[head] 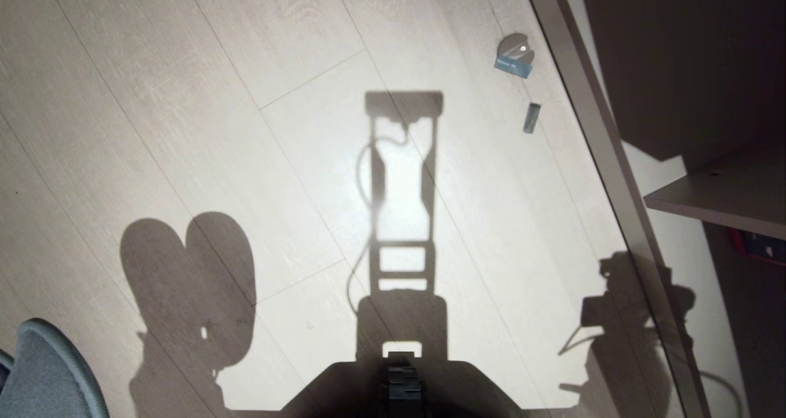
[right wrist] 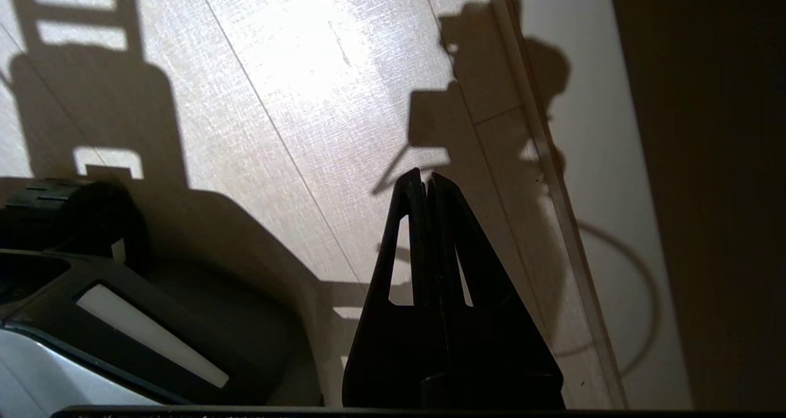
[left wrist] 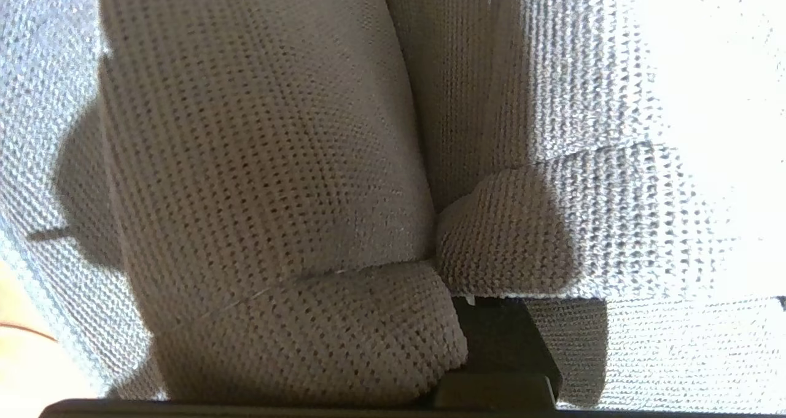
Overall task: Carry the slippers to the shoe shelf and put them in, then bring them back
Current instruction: Place the slippers into the shoe cabinet
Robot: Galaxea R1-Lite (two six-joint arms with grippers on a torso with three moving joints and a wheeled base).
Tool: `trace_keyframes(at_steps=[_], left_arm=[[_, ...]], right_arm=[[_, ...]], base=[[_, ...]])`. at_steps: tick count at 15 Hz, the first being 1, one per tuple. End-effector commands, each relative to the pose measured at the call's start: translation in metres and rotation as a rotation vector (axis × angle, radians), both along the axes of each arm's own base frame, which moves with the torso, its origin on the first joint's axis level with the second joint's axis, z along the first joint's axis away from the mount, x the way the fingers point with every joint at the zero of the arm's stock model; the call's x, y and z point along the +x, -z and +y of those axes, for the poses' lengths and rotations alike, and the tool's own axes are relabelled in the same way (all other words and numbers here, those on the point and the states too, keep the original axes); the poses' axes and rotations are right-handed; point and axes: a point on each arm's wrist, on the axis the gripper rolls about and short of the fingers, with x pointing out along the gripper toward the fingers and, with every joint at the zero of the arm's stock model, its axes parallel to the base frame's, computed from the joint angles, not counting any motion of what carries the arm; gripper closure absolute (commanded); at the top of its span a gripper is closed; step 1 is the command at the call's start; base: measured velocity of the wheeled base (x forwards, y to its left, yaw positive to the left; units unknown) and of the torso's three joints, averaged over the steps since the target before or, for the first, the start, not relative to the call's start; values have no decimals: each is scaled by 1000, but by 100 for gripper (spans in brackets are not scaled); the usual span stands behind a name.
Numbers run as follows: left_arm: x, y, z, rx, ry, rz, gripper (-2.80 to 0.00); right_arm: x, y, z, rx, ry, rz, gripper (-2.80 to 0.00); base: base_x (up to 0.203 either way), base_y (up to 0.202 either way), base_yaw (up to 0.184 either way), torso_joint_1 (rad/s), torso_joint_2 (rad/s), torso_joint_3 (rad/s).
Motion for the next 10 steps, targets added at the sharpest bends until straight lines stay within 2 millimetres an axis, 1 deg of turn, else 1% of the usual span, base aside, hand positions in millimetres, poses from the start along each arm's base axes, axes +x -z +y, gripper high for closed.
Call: trace_keyframes(at_steps=[1, 4, 6, 8, 10], left_arm=[[0, 1, 0, 32, 6, 6, 0], [1, 0, 0, 51, 10, -15, 0], [1, 0, 0, 30, 9, -13, 0], [1, 0, 0, -10, 9, -12, 0], [1, 0, 0, -7, 9, -12, 0]], right_arm=[[0, 0, 0, -3, 0, 0, 0], [0, 0, 0, -3, 0, -1, 0], [0, 0, 0, -3, 0, 0, 0], [0, 0, 0, -4, 0, 0, 0], [0, 0, 0, -4, 0, 0, 0]], base=[[0, 0, 0, 0, 0, 0], [0, 0, 0, 0, 0, 0], [0, 0, 0, 0, 0, 20], [0, 0, 0, 7, 3, 150], [0, 0, 0, 3, 1, 196]])
